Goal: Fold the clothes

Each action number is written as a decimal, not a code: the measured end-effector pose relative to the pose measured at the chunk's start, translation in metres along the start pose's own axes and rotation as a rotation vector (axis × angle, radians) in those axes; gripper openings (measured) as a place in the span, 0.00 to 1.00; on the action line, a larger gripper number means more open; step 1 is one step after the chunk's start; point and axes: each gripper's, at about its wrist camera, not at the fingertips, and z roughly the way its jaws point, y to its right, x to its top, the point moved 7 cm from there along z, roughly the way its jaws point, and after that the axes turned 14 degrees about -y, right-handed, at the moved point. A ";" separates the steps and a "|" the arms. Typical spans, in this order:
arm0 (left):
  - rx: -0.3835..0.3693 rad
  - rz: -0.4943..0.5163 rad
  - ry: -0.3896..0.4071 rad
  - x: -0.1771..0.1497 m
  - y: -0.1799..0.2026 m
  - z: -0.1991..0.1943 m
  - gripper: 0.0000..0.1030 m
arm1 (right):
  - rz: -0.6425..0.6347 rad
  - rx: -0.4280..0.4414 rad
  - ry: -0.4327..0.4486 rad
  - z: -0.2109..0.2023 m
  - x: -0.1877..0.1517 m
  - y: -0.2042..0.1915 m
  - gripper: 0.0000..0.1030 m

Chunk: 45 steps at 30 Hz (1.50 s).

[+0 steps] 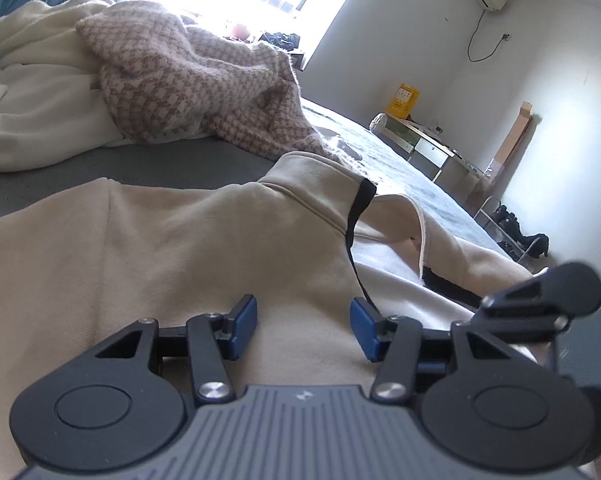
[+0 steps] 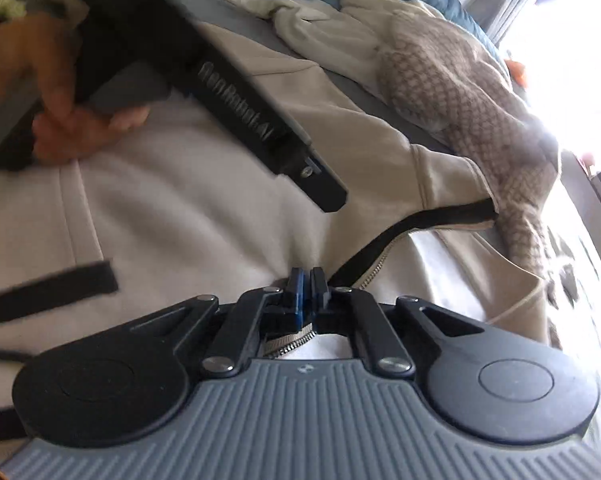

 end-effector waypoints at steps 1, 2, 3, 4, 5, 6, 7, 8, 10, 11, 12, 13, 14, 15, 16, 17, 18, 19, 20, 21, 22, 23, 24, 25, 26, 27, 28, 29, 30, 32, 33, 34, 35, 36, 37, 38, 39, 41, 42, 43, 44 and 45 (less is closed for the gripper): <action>0.000 -0.001 0.001 0.000 0.000 0.000 0.52 | 0.009 -0.002 0.007 -0.004 0.004 0.002 0.02; -0.002 -0.003 0.003 0.000 -0.001 0.000 0.52 | 0.014 -0.010 0.025 -0.008 0.009 0.005 0.02; -0.005 -0.005 0.003 0.001 -0.001 0.000 0.52 | 0.023 -0.010 0.043 -0.011 0.013 0.007 0.02; -0.009 -0.009 0.004 0.001 -0.002 -0.001 0.52 | 0.038 -0.002 0.060 -0.010 0.015 0.009 0.02; -0.014 -0.013 0.004 0.001 -0.003 -0.001 0.52 | 0.052 0.006 0.077 -0.009 0.017 0.010 0.02; -0.020 -0.017 0.004 0.001 -0.003 -0.001 0.52 | 0.053 -0.005 0.064 -0.003 0.016 0.012 0.02; -0.028 -0.020 0.003 0.001 -0.004 -0.001 0.52 | 0.037 -0.036 0.016 0.009 0.010 0.013 0.02; -0.033 -0.023 0.004 0.001 -0.005 -0.001 0.52 | 0.031 -0.048 0.000 0.015 0.003 0.016 0.03; -0.042 -0.026 0.006 0.001 -0.005 -0.002 0.54 | 0.118 -0.003 0.016 0.008 -0.005 0.029 0.05; -0.045 -0.027 0.006 0.001 -0.005 -0.002 0.54 | 0.175 0.012 0.008 0.002 -0.006 0.038 0.07; -0.046 -0.026 0.007 0.001 -0.005 -0.002 0.54 | 0.218 0.020 0.005 -0.004 -0.008 0.047 0.07; -0.047 -0.026 0.007 0.001 -0.005 -0.002 0.54 | 0.250 0.031 0.010 -0.011 -0.008 0.056 0.07; -0.048 -0.026 0.008 0.001 -0.005 -0.002 0.55 | 0.291 0.052 0.031 -0.018 -0.006 0.067 0.08; -0.051 -0.026 0.008 0.000 -0.005 -0.003 0.55 | 0.347 0.066 0.057 -0.025 -0.004 0.082 0.08; -0.055 -0.029 0.009 0.000 -0.005 -0.003 0.55 | 0.395 0.060 0.079 -0.029 -0.001 0.098 0.09; -0.059 -0.032 0.010 0.000 -0.006 -0.003 0.55 | 0.415 0.037 0.094 -0.030 0.002 0.113 0.10; -0.064 -0.035 0.010 0.000 -0.006 -0.004 0.55 | 0.418 0.008 0.100 -0.028 0.004 0.127 0.12; -0.068 -0.038 0.011 0.000 -0.006 -0.004 0.55 | 0.415 -0.014 0.096 -0.023 0.006 0.142 0.14; -0.072 -0.039 0.012 0.000 -0.007 -0.004 0.55 | 0.403 -0.024 0.079 -0.013 0.008 0.154 0.16; -0.077 -0.041 0.014 0.000 -0.007 -0.004 0.55 | 0.384 -0.019 0.061 -0.004 0.010 0.164 0.19; -0.081 -0.042 0.015 -0.001 -0.007 -0.005 0.55 | 0.359 -0.003 0.042 0.006 0.012 0.171 0.20; -0.085 -0.044 0.016 -0.001 -0.008 -0.005 0.55 | 0.332 0.014 0.025 0.015 0.015 0.177 0.23; -0.089 -0.045 0.016 -0.001 -0.008 -0.005 0.55 | 0.303 0.033 0.012 0.024 0.017 0.180 0.28; -0.092 -0.046 0.017 -0.001 -0.008 -0.005 0.56 | 0.271 0.052 -0.002 0.030 0.019 0.182 0.30; -0.097 -0.047 0.018 -0.001 -0.008 -0.006 0.56 | 0.232 0.063 -0.013 0.034 0.020 0.182 0.32; -0.101 -0.048 0.018 -0.001 -0.009 -0.006 0.56 | 0.192 0.071 -0.023 0.040 0.023 0.182 0.38; -0.105 -0.049 0.019 -0.001 -0.009 -0.006 0.57 | 0.157 0.090 -0.035 0.048 0.027 0.181 0.42; -0.110 -0.051 0.020 -0.001 -0.009 -0.006 0.57 | 0.132 0.113 -0.048 0.054 0.031 0.181 0.45; -0.115 -0.053 0.021 -0.002 -0.010 -0.006 0.57 | 0.118 0.141 -0.056 0.058 0.034 0.180 0.47; -0.127 -0.057 0.022 -0.002 -0.010 -0.007 0.58 | 0.111 0.206 -0.068 0.063 0.040 0.177 0.49; -0.132 -0.059 0.023 -0.002 -0.011 -0.007 0.58 | 0.109 0.243 -0.066 0.065 0.044 0.176 0.49; -0.136 -0.061 0.023 -0.002 -0.011 -0.007 0.58 | 0.109 0.286 -0.055 0.067 0.050 0.174 0.50; -0.140 -0.063 0.024 -0.002 -0.011 -0.007 0.58 | 0.107 0.329 -0.040 0.068 0.056 0.172 0.52; -0.144 -0.066 0.025 -0.002 -0.012 -0.007 0.58 | 0.103 0.366 -0.021 0.068 0.062 0.169 0.54; -0.149 -0.068 0.025 -0.002 -0.012 -0.007 0.58 | 0.101 0.394 -0.005 0.069 0.066 0.167 0.55; -0.153 -0.071 0.026 -0.002 -0.013 -0.007 0.58 | 0.099 0.421 0.005 0.071 0.070 0.163 0.57; -0.156 -0.073 0.026 -0.002 -0.013 -0.007 0.58 | 0.089 0.443 0.008 0.073 0.072 0.159 0.61; -0.162 -0.076 0.027 -0.002 -0.014 -0.008 0.58 | 0.067 0.436 -0.001 0.082 0.072 0.155 0.64; -0.164 -0.076 0.027 -0.002 -0.014 -0.008 0.58 | 0.064 0.432 -0.005 0.086 0.071 0.154 0.69; -0.165 -0.076 0.028 -0.002 -0.014 -0.008 0.58 | 0.065 0.432 -0.003 0.088 0.070 0.155 0.70; -0.166 -0.076 0.028 -0.002 -0.014 -0.008 0.58 | 0.070 0.436 0.005 0.088 0.070 0.158 0.71; -0.166 -0.076 0.028 -0.002 -0.014 -0.009 0.58 | 0.074 0.432 0.014 0.087 0.069 0.161 0.75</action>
